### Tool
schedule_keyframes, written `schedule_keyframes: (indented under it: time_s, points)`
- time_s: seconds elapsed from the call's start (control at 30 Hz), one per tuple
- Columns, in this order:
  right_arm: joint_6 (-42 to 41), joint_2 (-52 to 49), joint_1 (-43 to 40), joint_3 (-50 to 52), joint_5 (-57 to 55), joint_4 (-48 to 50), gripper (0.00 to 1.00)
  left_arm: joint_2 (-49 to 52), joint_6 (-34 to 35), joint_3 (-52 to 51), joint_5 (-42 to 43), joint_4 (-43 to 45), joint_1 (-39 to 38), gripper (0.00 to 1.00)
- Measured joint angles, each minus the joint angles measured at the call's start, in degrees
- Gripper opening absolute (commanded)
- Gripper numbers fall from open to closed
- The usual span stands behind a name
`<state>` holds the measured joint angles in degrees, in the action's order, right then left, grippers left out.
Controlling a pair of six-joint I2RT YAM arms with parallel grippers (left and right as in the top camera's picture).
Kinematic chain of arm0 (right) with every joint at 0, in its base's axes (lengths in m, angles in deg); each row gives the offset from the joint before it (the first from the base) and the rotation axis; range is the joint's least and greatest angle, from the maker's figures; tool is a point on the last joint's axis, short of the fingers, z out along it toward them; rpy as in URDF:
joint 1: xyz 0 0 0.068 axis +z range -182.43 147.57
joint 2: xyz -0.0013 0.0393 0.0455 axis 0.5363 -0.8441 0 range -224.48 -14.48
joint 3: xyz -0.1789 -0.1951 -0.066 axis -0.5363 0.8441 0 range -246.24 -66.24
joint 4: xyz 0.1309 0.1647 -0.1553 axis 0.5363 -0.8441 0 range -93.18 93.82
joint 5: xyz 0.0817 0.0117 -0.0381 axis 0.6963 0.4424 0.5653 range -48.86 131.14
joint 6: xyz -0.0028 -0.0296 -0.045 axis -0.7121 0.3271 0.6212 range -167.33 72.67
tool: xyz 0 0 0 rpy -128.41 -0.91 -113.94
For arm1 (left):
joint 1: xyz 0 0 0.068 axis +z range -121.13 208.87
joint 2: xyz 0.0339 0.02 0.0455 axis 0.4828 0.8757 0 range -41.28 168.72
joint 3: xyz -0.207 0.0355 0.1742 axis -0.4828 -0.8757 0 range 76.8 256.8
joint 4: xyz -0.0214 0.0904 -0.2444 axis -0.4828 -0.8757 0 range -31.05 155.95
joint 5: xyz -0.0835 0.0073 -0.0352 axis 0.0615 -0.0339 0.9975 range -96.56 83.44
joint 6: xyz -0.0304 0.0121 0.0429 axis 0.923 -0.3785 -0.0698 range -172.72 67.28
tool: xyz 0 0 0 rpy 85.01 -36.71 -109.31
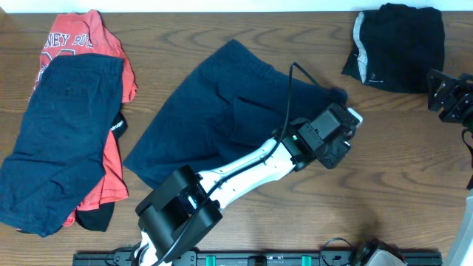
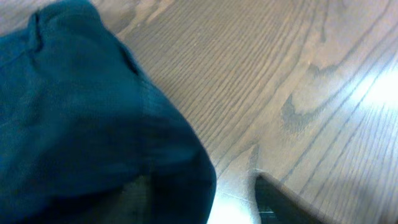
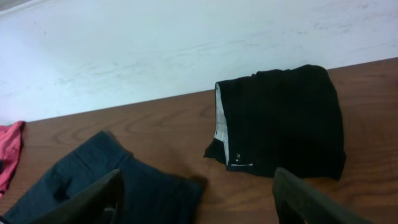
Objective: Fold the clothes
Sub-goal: 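Grasp the navy shorts with the left gripper and drag them to center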
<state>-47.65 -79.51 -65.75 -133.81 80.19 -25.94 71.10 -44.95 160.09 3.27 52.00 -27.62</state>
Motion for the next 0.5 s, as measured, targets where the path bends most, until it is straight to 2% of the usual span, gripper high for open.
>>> schedule_keyframes:
  time_s: [0.1,0.3,0.5]
  points:
    - [0.00,0.00,0.00,0.00,0.17,-0.02,0.75,-0.85,0.09,0.00,0.35,-1.22,0.92,0.87]
    - [0.00,0.00,0.02,0.00,1.38,-0.02,0.76,-11.32,0.11,0.00,0.52,-7.41,7.32,0.99]
    - [0.11,-0.39,1.27,0.00,3.89,-3.02,0.78,-24.44,0.31,0.61,0.39,-17.44,19.47,0.98]
